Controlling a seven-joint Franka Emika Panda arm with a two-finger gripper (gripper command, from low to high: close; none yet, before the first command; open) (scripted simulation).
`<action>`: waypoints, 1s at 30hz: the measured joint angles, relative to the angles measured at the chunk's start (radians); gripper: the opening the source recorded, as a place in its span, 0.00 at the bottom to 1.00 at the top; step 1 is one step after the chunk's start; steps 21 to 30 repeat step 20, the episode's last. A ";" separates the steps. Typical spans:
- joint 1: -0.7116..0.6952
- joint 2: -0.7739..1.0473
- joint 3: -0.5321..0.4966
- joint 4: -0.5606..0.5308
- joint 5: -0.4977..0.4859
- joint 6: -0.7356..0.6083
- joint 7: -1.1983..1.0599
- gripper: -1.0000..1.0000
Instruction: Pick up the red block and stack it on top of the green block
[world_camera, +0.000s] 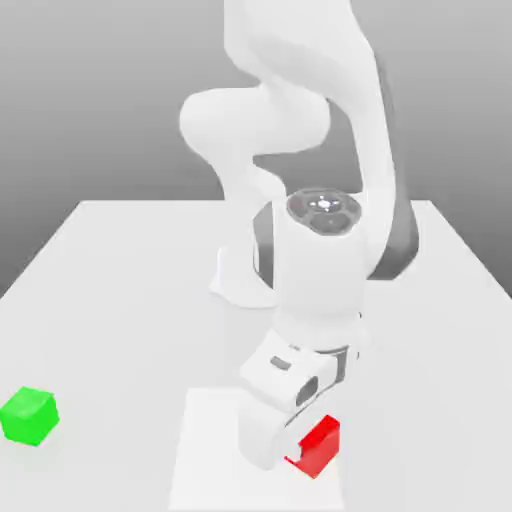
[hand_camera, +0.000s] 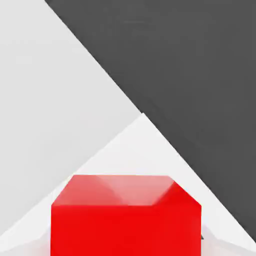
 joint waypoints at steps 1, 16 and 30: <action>-0.029 -0.008 -0.024 0.004 0.004 -0.012 -0.019 0.00; -0.460 0.089 -0.295 0.077 0.194 -0.010 -0.370 0.00; -0.470 0.118 -0.284 0.080 0.221 0.012 -0.390 1.00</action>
